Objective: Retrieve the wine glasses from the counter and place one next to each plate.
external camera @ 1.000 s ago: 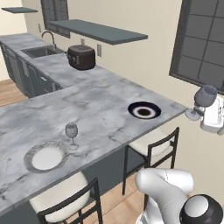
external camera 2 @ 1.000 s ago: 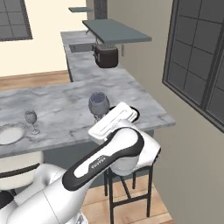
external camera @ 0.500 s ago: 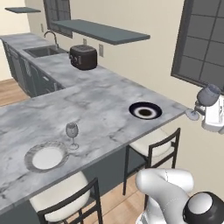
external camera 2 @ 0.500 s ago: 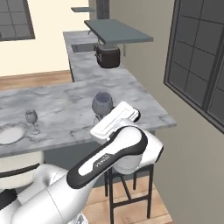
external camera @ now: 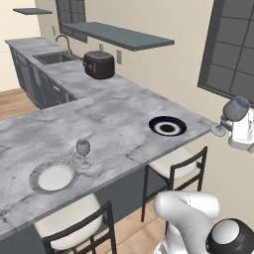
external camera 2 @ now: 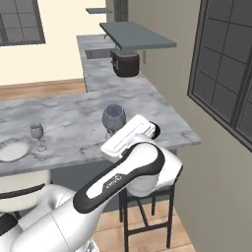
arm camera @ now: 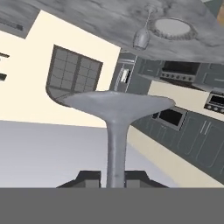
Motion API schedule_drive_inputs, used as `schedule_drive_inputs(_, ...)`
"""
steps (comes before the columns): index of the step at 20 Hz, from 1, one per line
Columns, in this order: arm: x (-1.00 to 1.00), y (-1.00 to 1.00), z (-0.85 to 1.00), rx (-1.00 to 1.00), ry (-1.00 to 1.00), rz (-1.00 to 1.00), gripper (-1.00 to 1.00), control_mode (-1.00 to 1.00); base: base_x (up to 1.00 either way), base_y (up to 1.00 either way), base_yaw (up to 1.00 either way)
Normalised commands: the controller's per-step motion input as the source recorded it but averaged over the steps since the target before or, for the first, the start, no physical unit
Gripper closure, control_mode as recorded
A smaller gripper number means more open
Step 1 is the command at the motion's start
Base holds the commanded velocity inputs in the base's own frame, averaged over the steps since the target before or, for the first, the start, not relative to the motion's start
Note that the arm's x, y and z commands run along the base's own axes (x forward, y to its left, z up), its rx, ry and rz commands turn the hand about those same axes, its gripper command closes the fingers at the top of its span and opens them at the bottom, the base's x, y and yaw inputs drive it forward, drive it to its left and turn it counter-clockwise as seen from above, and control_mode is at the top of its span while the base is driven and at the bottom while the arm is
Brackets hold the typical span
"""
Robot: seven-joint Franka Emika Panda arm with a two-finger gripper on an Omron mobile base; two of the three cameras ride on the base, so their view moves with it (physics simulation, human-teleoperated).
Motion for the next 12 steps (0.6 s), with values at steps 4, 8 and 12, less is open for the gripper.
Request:
schedule_drive_inputs(4, 0.0, 0.0, 0.0, 0.0, 0.0, 0.0, 1.0, 1.0, 0.98, 0.3, 0.07)
schedule_drive_inputs(8, 0.0, 0.0, 0.0, 0.0, 0.0, 0.0, 1.0, 1.0, 0.26, 0.18, 0.6)
schedule_drive_inputs(12, 0.0, 0.0, 0.0, 0.0, 0.0, 0.0, 1.0, 1.0, 0.09, -0.1, 0.72)
